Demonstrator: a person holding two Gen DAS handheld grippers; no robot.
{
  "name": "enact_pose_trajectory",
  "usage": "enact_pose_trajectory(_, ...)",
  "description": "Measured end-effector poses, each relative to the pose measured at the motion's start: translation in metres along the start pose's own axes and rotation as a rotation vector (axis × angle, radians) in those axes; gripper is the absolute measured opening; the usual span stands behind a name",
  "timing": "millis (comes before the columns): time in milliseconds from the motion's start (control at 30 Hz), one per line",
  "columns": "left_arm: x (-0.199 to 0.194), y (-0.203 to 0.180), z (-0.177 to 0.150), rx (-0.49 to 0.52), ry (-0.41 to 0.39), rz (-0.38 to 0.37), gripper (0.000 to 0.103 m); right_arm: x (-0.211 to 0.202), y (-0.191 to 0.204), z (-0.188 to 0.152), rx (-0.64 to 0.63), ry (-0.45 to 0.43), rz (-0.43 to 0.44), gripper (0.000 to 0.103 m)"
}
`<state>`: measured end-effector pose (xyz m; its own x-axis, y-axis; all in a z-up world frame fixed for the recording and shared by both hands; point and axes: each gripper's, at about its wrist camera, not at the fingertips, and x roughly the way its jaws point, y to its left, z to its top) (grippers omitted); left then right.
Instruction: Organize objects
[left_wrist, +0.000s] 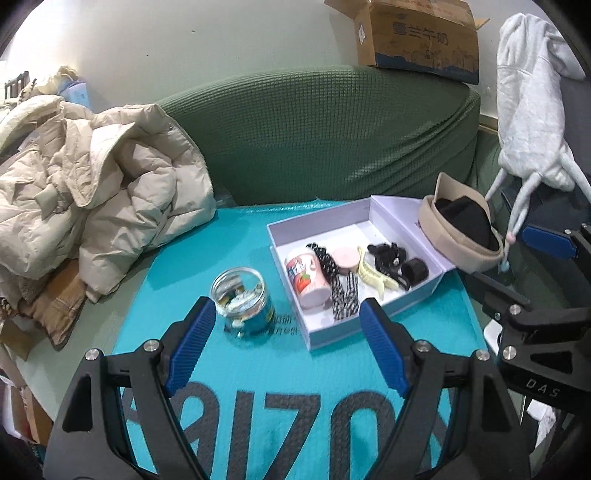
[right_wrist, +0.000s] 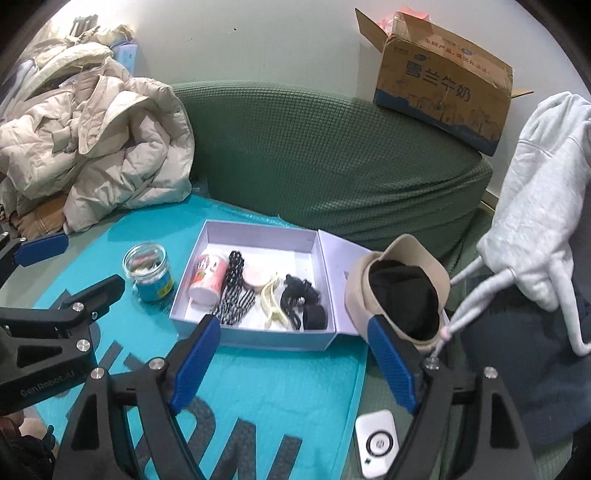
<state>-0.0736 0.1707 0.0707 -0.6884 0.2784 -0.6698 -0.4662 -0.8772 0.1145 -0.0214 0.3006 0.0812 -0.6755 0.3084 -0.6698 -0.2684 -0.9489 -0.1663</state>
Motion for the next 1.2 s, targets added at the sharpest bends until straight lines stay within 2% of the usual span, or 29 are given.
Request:
enact_pose_trajectory(267, -0.020, 0.014, -0.035, -0.039, 0.029, 0.013, 0.079, -0.025, 0.019, -0.027, -0.014, -0.002, -0.002, 0.084)
enact_pose_trajectory(400, -0.025, 0.022, -0.050, -0.055, 0.041, 0.016, 0.079, -0.033, 0.027, -0.038, -0.001, -0.005, 0.023, 0.084)
enact_pose_trajectory(567, -0.031, 0.025, -0.066, -0.041, 0.040, 0.044, 0.079, -0.037, 0.033, -0.053, 0.017, 0.004, 0.037, 0.084)
enact_pose_trajectory(867, -0.033, 0.019, -0.079, -0.025, 0.052, 0.026, 0.079, -0.035, 0.036, -0.071, 0.026, 0.031, 0.027, 0.084)
enact_pose_trajectory(1200, -0.035, 0.018, -0.081, -0.037, 0.066, -0.006, 0.079, -0.038, 0.037, -0.073, 0.019, 0.032, 0.029, 0.084)
